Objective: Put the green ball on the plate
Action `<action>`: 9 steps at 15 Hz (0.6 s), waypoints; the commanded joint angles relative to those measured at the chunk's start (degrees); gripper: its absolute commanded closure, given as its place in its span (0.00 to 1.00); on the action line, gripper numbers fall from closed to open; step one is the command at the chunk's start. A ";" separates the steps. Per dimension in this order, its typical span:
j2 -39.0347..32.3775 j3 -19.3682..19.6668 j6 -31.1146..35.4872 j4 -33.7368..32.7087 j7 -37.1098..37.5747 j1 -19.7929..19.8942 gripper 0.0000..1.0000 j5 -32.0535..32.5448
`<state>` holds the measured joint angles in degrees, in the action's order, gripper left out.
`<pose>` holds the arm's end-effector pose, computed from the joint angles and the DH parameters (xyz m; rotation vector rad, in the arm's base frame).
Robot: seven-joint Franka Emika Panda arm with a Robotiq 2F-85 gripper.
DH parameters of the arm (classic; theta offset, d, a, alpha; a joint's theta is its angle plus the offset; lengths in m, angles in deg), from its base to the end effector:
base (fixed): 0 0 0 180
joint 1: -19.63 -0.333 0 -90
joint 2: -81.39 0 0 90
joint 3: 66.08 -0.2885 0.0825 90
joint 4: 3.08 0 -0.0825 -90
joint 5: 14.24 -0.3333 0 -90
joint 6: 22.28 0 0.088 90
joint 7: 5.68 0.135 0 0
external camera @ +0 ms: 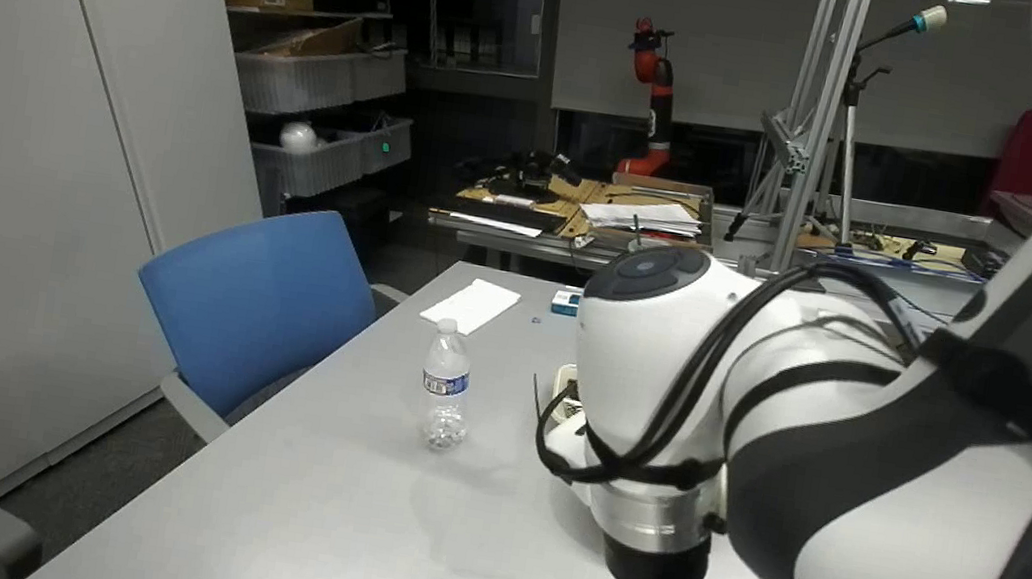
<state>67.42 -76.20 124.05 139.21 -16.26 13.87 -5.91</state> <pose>0.4061 0.1200 0.1747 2.9631 0.8973 -0.2562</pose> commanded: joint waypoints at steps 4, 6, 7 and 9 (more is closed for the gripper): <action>18.10 2.03 -2.74 9.00 -5.57 2.29 0.00 -7.82; 22.28 3.78 -3.29 10.49 -6.54 2.34 0.00 -9.67; 24.22 4.73 -3.92 11.04 -6.63 2.20 0.00 -9.97; 20.15 5.21 -2.69 8.68 -4.51 1.32 0.00 -7.95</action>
<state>87.68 -71.72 121.44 147.98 -20.90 15.96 -14.00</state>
